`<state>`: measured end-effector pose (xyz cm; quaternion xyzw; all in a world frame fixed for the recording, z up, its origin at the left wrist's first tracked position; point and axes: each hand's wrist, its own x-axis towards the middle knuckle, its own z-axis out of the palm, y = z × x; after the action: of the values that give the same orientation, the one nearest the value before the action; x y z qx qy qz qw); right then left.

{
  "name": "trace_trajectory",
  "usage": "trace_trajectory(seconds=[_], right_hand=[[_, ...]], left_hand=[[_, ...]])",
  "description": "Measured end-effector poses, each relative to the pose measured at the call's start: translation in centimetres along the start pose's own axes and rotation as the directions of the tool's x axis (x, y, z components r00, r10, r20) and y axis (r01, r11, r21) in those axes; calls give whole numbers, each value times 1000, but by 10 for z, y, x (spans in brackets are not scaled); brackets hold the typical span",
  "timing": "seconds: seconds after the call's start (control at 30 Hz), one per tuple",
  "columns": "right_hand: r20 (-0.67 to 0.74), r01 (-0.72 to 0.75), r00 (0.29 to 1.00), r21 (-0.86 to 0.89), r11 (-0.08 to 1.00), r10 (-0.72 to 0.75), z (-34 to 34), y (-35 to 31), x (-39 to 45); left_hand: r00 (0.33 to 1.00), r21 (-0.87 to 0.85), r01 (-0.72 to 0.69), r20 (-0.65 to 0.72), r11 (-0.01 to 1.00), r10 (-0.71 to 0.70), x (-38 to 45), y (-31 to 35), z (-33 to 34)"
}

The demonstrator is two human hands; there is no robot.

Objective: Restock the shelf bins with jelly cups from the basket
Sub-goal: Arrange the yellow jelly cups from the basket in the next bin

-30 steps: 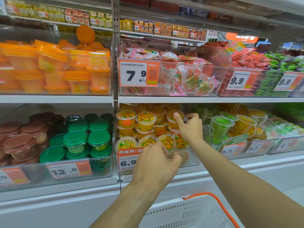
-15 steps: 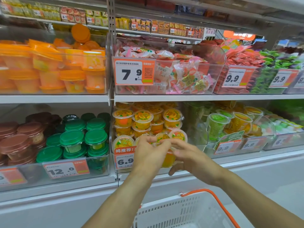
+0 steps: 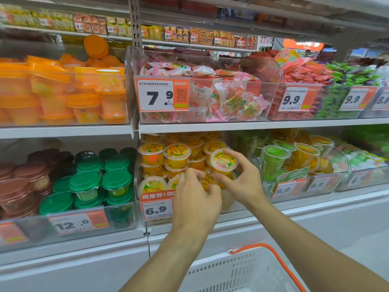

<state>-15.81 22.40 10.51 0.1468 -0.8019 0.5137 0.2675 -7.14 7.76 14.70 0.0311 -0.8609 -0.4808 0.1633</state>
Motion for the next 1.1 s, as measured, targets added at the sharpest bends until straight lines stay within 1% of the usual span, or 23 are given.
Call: trace_trajectory(seconds=[0.13, 0.23, 0.33, 0.53, 0.67, 0.83, 0.93, 1.0, 1.1], right_hand=[[-80, -3, 997, -14, 1000, 2, 16, 10, 13], [-129, -15, 992, -30, 999, 11, 25, 11, 18], [-129, -26, 991, -2, 1000, 26, 27, 10, 20], [-116, -100, 987, 119, 988, 113, 14, 18, 25], [-106, -132, 982, 187, 974, 153, 7, 24, 30], [-96, -129, 984, 199, 971, 151, -1, 25, 32], [-99, -113, 986, 191, 975, 134, -7, 20, 33], [-117, -111, 984, 182, 977, 134, -9, 17, 34], [-135, -136, 977, 186, 973, 163, -8, 16, 35]], left_hand=[[1000, 29, -14, 4, 999, 14, 4, -3, 2], [999, 109, -49, 4, 993, 48, 9, -7, 5], [994, 160, -105, 6, 982, 105, 14, -9, 7], [968, 195, -248, 26, 949, 248, 27, -9, 17], [970, 169, -241, 0, 956, 244, 39, -10, 22], [976, 157, -213, -20, 964, 219, 41, -14, 25], [973, 183, -214, -43, 960, 225, 43, -18, 22], [963, 219, -235, -78, 947, 257, 44, -22, 20], [919, 322, -321, -124, 891, 375, 45, -26, 17]])
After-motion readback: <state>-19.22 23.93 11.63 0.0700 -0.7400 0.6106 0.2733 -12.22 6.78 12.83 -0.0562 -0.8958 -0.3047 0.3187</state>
